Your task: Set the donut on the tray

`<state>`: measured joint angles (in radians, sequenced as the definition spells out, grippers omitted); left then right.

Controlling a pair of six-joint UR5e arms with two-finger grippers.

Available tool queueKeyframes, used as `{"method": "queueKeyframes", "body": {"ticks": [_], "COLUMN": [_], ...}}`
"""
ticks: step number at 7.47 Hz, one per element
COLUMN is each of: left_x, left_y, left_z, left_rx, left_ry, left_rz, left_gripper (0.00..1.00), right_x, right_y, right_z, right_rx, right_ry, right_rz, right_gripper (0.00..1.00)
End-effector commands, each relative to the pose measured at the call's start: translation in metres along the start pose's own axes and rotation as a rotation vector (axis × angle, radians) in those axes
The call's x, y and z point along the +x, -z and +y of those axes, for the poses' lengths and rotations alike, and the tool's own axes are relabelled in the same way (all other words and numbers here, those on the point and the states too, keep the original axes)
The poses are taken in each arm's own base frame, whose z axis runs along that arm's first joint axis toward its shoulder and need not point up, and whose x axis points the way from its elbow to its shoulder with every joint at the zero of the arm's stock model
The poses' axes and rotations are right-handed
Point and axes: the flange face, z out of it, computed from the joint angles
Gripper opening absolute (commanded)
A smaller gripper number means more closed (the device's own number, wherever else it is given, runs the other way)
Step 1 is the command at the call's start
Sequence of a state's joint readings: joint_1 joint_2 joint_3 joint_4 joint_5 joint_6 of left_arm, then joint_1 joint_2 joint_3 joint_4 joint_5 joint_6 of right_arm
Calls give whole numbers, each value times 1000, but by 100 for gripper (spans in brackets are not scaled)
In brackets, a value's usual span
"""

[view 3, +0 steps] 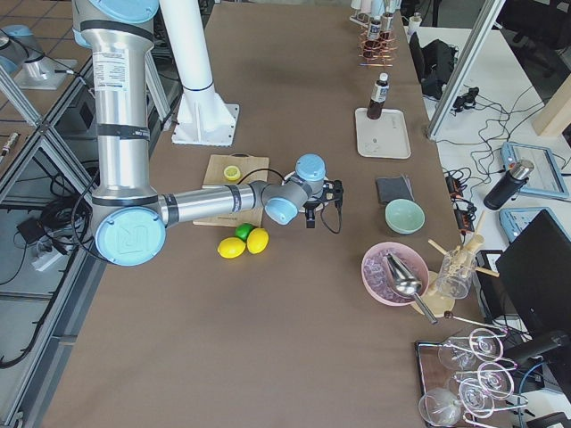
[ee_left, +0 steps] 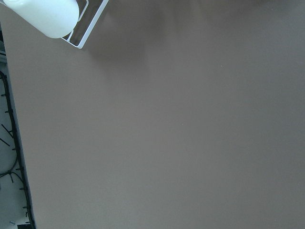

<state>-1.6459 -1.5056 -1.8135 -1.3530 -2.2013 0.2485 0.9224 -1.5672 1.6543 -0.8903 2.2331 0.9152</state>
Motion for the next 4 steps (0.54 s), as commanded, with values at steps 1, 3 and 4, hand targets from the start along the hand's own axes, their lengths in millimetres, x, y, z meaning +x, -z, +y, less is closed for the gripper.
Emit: {"method": "queueKeyframes", "body": {"ticks": [1,3,4], "left_x": [0,0,0], "left_y": [0,-1,-1], "left_z": [0,0,-2], "left_rx": [-1,-2,-3], "left_ry": [1,-1,0], "left_rz": [0,0,1], "left_gripper": [98,98,98], "right_x": [-30,-33,-33], "right_y": [-28,-35,-35], "right_z": [14,20,20], "right_rx": [16,9,9], "right_ry": [-45,-35,-37], "right_rz": [-5,-2,-5], "right_gripper": [100,100,97]}}
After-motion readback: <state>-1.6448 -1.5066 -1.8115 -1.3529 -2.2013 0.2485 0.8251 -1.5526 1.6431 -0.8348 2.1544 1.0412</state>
